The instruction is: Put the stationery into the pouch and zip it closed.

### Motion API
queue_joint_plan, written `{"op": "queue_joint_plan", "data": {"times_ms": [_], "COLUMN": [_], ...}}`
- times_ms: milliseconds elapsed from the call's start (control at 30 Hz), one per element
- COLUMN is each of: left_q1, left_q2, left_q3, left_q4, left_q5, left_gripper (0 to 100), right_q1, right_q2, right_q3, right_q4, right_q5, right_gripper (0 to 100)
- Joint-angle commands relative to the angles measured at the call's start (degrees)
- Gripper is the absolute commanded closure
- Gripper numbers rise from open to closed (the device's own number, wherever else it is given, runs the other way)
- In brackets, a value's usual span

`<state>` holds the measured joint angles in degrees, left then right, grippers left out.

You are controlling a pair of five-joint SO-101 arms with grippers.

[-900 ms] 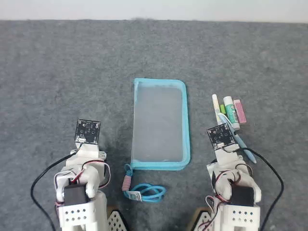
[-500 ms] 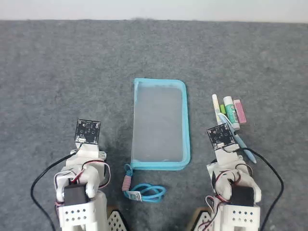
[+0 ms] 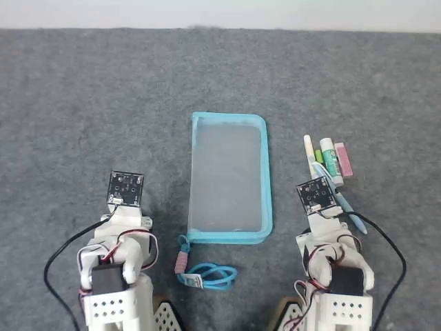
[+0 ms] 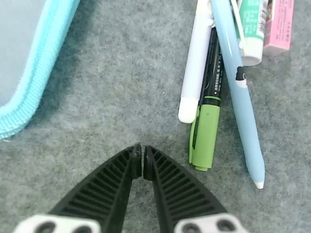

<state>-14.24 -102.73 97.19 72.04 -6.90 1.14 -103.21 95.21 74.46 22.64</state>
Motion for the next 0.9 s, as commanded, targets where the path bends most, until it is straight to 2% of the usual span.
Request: {"op": "queue_joint_plan", "data": {"times_ms": [0, 533, 667, 867], "left_q1": [-0.35, -0.44, 1.67, 8.44], "left_q2": [-1.23, -1.23, -1.23, -1.32], "left_q3": [-0.57, -0.57, -0.57, -0.57], "left_q4": [0.18, 0.18, 0.09, 0.00], "left_q5": [-0.79, -0.79, -0.62, -0.79], "left_gripper": [99, 99, 99, 99], "right_q1": [0.40, 0.13, 0.13, 0.04], "right_q2": [-0.31, -0.31, -0.31, -0.40], "right_q3": [1.23, 1.23, 1.23, 1.23], "right_q4": [0.48, 0.48, 0.48, -0.22], "right_q5": [-0.35, -0.70, -0.62, -0.35], "right_gripper": [98.9, 98.9, 98.9, 98.6]}}
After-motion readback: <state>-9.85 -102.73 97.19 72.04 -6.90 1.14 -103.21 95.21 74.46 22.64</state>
